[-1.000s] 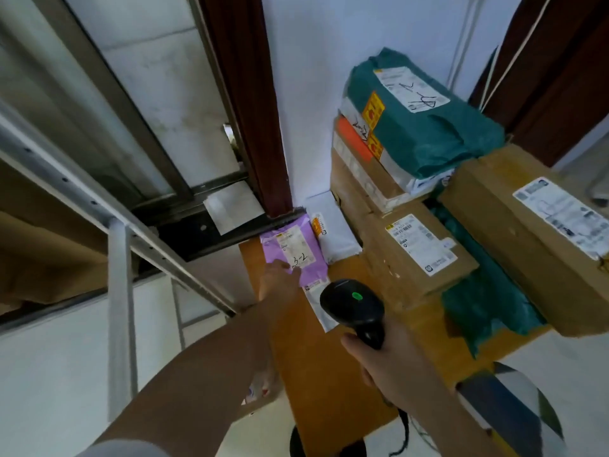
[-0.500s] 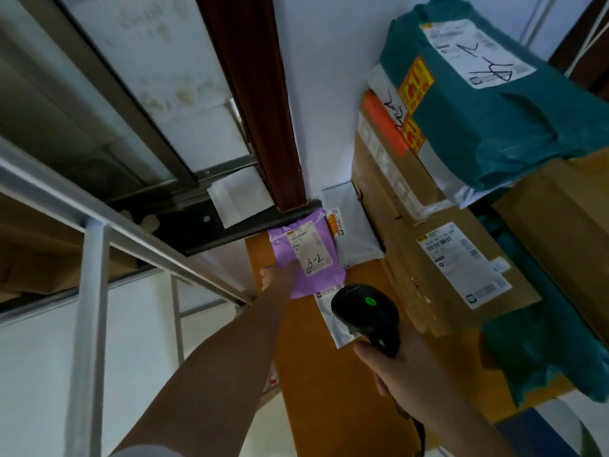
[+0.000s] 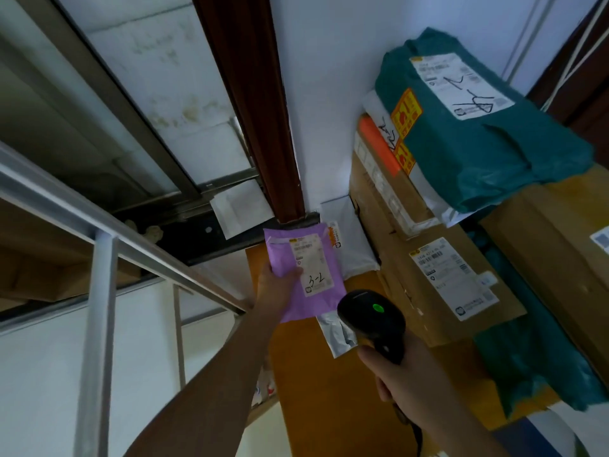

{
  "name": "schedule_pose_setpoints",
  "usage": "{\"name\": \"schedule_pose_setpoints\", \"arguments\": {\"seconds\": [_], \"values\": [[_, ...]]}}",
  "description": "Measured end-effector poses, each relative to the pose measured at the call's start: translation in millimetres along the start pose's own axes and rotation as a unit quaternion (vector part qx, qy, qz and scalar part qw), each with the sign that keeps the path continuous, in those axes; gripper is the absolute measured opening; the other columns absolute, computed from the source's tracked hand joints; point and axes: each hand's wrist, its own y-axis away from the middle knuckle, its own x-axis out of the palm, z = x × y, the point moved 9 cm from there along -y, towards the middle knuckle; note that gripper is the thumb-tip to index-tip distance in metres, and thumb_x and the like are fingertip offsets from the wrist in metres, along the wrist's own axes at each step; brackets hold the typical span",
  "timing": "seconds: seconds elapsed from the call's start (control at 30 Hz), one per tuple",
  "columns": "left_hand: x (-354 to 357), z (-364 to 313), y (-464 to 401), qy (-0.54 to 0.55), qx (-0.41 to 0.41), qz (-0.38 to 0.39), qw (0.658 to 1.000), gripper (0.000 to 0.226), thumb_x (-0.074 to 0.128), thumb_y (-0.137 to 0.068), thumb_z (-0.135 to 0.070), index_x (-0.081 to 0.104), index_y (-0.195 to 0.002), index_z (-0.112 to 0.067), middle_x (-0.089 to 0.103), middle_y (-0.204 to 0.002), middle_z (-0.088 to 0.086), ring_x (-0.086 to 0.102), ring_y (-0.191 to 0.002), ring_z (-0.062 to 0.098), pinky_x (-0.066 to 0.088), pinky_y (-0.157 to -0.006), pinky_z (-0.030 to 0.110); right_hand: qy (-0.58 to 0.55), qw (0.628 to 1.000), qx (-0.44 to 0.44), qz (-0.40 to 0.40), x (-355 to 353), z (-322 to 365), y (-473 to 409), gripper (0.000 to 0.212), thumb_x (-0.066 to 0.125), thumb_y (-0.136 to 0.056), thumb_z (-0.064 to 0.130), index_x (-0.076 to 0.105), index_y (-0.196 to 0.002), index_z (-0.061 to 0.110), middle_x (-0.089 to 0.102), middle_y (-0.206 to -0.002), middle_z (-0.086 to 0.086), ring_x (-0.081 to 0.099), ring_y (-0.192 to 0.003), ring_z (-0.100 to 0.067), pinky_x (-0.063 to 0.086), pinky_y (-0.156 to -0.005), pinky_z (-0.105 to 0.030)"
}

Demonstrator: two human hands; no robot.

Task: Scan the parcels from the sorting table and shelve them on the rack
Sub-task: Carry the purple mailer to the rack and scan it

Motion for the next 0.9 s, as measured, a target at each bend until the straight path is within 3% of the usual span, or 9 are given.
{"name": "schedule_pose_setpoints", "arguments": {"seconds": [0.13, 0.27, 0.47, 0.6, 0.7, 0.9], "values": [[1.7, -26.0, 56.2, 0.010, 0.051, 0.057, 0.997, 0.026, 0.077, -0.096, -0.017, 0.064, -0.116, -0.029, 0.079, -0.117, 0.005, 0.078, -0.106, 0.030, 0.063, -0.091, 0.055, -0.009, 0.998, -0.004, -0.056, -15.6, 17.4, 19.6, 0.019, 0.067, -0.093, 0.015, 0.057, -0.081, 0.004, 0.050, -0.042, 0.003, 0.045, -0.033, -0.006, 0.041, -0.040, -0.016], [6.8, -41.8, 99.0, 0.005, 0.064, 0.094, 0.994, 0.025, 0.075, -0.097, -0.017, 0.069, -0.122, -0.019, 0.079, -0.119, 0.004, 0.078, -0.107, 0.025, 0.063, -0.093, 0.052, -0.018, 0.995, 0.003, -0.101, -21.6, 25.7, 38.6, 0.035, 0.065, -0.095, 0.022, 0.055, -0.063, 0.009, 0.050, -0.045, -0.006, 0.046, -0.036, -0.013, 0.043, -0.043, -0.022], [18.1, -53.7, 142.9, 0.000, 0.065, 0.126, 0.990, 0.022, 0.075, -0.097, -0.025, 0.069, -0.118, -0.024, 0.080, -0.114, -0.003, 0.078, -0.097, 0.015, 0.065, -0.079, 0.032, -0.002, 0.990, -0.052, -0.133, -10.3, 44.3, 56.4, 0.027, 0.064, -0.094, 0.020, 0.057, -0.074, 0.005, 0.051, -0.050, -0.009, 0.050, -0.037, -0.010, 0.046, -0.046, -0.022], [22.9, -54.4, 161.7, 0.014, 0.064, 0.134, 0.989, 0.032, 0.079, -0.093, -0.032, 0.069, -0.123, -0.027, 0.080, -0.118, -0.004, 0.076, -0.109, 0.023, 0.062, -0.097, 0.052, 0.012, 0.983, -0.086, -0.164, -6.4, 54.8, 67.7, 0.020, 0.066, -0.092, 0.023, 0.059, -0.077, 0.013, 0.054, -0.049, 0.003, 0.052, -0.040, -0.003, 0.044, -0.047, -0.019], [25.7, -52.1, 174.2, 0.016, 0.060, 0.141, 0.988, 0.033, 0.081, -0.091, -0.035, 0.069, -0.121, -0.029, 0.080, -0.115, -0.005, 0.076, -0.109, 0.024, 0.060, -0.098, 0.055, 0.011, 0.980, -0.093, -0.174, -7.0, 55.2, 73.9, 0.023, 0.066, -0.092, 0.026, 0.058, -0.073, 0.018, 0.054, -0.047, 0.008, 0.054, -0.044, -0.004, 0.045, -0.051, -0.023], [29.9, -50.9, 185.7, 0.013, 0.058, 0.128, 0.990, 0.023, 0.080, -0.093, -0.031, 0.070, -0.113, -0.027, 0.081, -0.104, -0.006, 0.076, -0.096, 0.018, 0.059, -0.076, 0.032, 0.024, 0.975, -0.110, -0.191, -7.8, 59.1, 85.4, 0.022, 0.066, -0.092, 0.026, 0.056, -0.074, 0.021, 0.054, -0.050, 0.006, 0.055, -0.047, -0.005, 0.045, -0.050, -0.023]]}}
